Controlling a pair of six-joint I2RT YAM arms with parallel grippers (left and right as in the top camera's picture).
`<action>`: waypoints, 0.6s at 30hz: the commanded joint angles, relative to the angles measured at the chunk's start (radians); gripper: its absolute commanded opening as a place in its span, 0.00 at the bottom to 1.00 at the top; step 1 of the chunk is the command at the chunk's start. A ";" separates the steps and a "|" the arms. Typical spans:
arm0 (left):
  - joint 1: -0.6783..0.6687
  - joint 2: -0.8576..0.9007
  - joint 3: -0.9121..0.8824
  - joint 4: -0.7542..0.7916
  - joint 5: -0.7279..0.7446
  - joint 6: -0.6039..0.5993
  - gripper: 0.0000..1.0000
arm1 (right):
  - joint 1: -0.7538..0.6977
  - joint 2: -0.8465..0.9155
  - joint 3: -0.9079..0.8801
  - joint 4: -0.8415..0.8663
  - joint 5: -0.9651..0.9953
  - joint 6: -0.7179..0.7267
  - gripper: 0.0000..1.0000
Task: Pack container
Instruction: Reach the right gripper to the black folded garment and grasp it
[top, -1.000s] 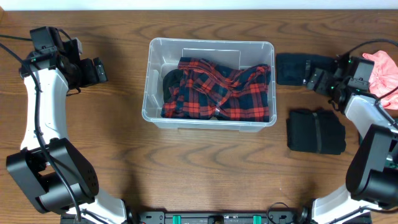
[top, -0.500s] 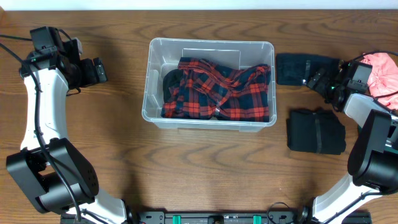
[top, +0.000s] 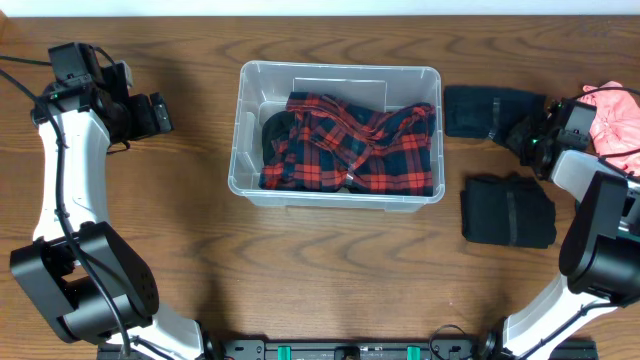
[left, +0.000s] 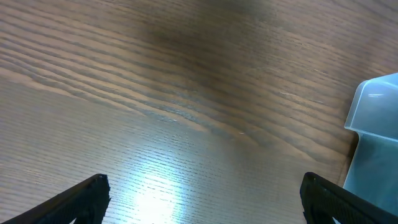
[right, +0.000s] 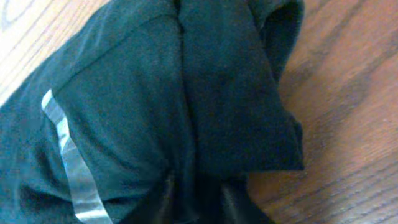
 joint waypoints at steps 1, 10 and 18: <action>0.000 0.008 0.002 -0.002 0.006 0.006 0.98 | -0.008 0.027 0.002 -0.003 0.016 0.005 0.05; 0.000 0.008 0.002 -0.002 0.006 0.006 0.98 | -0.011 -0.120 0.002 -0.013 -0.016 -0.110 0.01; 0.000 0.008 0.002 -0.002 0.006 0.006 0.98 | -0.007 -0.447 0.002 -0.095 -0.059 -0.172 0.01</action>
